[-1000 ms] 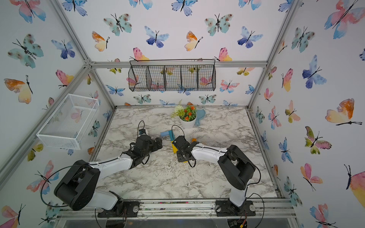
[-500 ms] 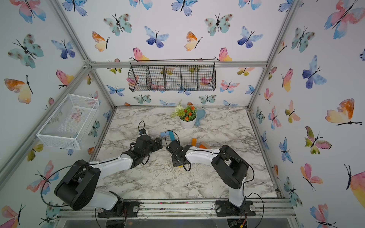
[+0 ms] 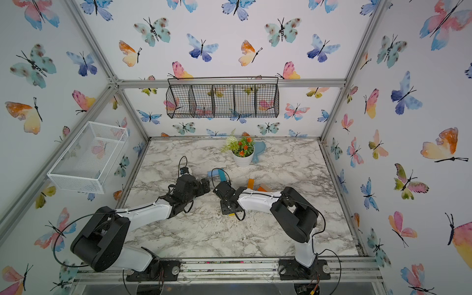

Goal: Assemble a giraffe with building blocks
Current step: Assemble the building block at the center of the board.

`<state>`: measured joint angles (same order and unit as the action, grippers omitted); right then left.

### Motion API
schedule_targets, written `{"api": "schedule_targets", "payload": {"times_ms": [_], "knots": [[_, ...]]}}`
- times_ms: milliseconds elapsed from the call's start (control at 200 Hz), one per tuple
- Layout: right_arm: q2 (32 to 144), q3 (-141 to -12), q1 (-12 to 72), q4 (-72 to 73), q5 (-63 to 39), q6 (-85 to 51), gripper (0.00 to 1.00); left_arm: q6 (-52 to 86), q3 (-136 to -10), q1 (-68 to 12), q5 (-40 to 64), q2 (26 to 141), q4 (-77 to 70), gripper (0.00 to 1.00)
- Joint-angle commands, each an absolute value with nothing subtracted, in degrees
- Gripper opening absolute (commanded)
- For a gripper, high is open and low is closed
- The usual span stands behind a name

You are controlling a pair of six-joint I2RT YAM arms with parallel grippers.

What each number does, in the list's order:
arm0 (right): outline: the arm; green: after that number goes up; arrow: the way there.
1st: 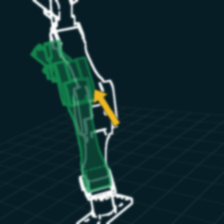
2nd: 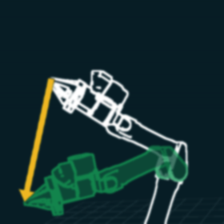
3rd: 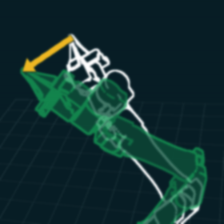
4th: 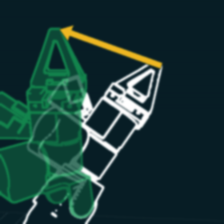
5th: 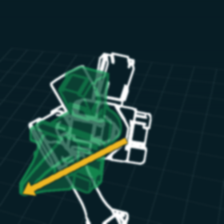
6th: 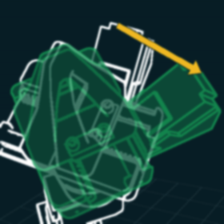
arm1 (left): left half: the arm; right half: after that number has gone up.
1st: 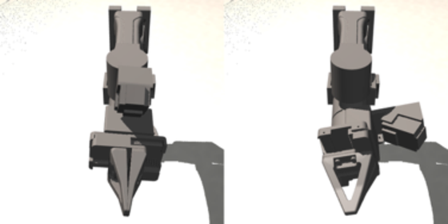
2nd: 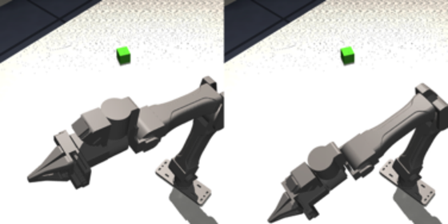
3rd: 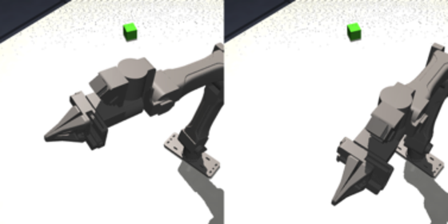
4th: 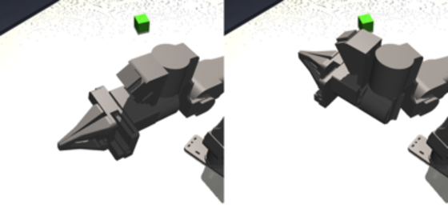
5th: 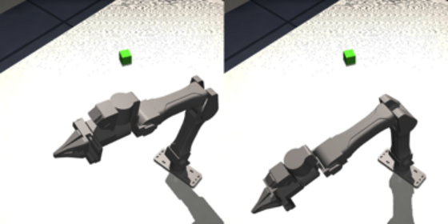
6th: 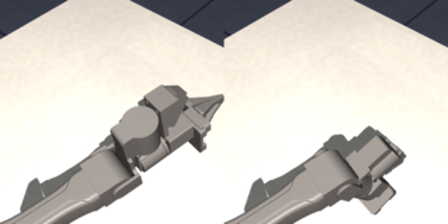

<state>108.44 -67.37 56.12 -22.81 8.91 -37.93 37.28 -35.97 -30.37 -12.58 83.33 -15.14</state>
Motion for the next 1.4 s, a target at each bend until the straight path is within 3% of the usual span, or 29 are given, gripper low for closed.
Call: {"api": "schedule_targets", "payload": {"times_ms": [0, 666, 766, 1041, 1171, 1397], "knots": [[110.0, -68.4, 56.2, -23.0, 8.9, -38.2, 0.12, 36.4, -36.4, -30.1, -12.5, 83.6, -15.2, 0.97], [111.4, -69.3, 56.2, -24.5, 10.5, -39.0, 0.14, 36.0, -36.3, -30.1, -12.8, 82.9, -15.0, 0.97], [111.5, -69.5, 56.2, -24.4, 10.4, -39.0, 0.2, 36.0, -36.1, -30.1, -12.8, 82.8, -15.0, 0.97], [109.6, -70.2, 56.2, -25.3, 11.4, -39.0, 0.48, 35.8, -35.5, -30.1, -12.7, 81.7, -15.8, 0.97], [106.6, -70.2, 56.2, -25.2, 13.2, -38.5, 0.53, 35.3, -34.7, -30.1, -12.6, 80.7, -16.7, 0.98], [98.8, -69.5, 55.1, -24.4, 27.4, -31.3, 0.65, 33.8, -32.7, -30.1, -12.4, 79.1, -19.8, 0.98]]}}
